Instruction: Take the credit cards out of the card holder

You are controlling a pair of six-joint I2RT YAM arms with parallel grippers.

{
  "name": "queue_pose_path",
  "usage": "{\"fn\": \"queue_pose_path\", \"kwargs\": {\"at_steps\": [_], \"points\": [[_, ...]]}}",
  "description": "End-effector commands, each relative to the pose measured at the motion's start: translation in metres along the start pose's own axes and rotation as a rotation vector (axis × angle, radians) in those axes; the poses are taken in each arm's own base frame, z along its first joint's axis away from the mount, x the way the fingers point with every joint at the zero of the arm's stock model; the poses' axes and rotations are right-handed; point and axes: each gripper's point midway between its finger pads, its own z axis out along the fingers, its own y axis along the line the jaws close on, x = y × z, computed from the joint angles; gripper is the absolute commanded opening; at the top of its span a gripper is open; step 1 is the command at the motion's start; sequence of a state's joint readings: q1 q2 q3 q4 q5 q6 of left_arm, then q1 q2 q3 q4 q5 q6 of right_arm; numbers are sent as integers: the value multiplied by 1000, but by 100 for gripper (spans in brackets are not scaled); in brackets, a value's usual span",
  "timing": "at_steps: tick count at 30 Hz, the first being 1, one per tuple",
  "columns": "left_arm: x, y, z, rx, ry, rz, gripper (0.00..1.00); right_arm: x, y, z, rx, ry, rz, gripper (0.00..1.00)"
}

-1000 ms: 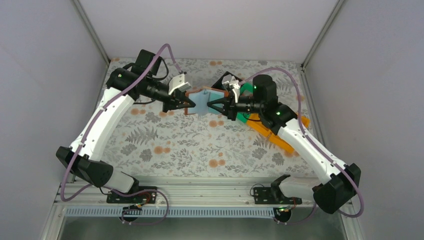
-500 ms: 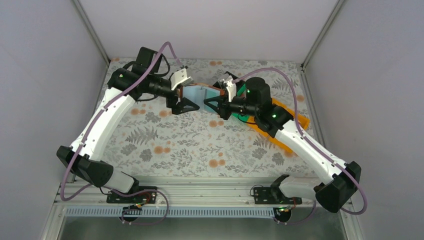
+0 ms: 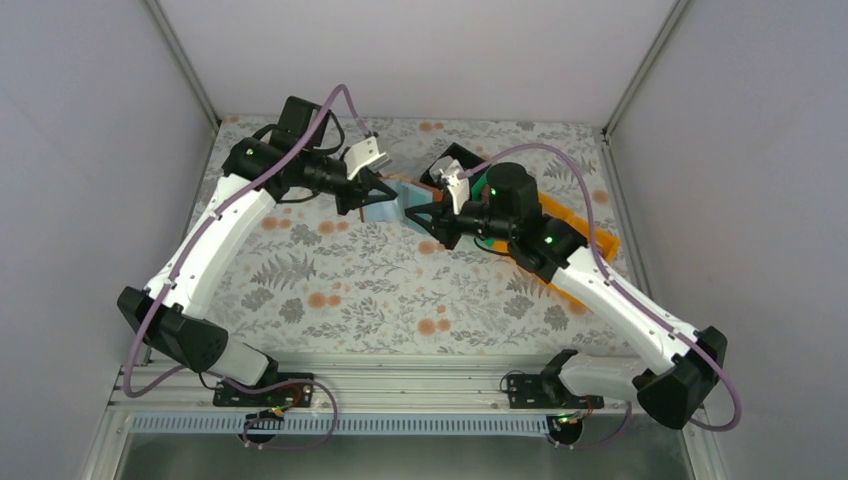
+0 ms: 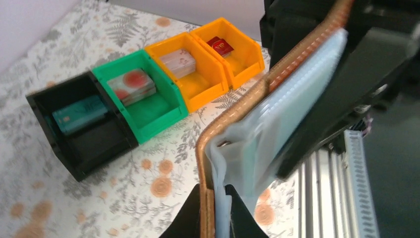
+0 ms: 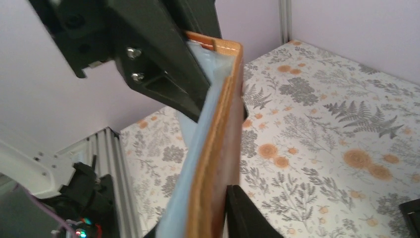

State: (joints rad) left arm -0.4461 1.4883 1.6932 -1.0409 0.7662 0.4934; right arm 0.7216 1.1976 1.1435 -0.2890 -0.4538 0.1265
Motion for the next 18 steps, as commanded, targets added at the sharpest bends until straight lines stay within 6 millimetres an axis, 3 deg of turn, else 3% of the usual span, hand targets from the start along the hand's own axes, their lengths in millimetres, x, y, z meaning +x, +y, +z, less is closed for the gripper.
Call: {"fn": "queue_pose_path", "kwargs": {"at_steps": [1,4,7,13,18], "points": [[-1,-2,-6,0,-15,39,3,-17,28,-25,-78,-72,-90,23],[0,-5,-7,20,-17,41,2,-15,16,-32,-30,-75,-76,32],[-1,-6,-7,21,-19,44,2,-12,6,-37,-1,-77,-49,33],[-4,-7,-10,25,-25,44,2,3,-6,-28,12,-33,-2,26],[-3,-7,-12,23,-26,45,2,11,-8,-26,-15,-26,16,10]]}}
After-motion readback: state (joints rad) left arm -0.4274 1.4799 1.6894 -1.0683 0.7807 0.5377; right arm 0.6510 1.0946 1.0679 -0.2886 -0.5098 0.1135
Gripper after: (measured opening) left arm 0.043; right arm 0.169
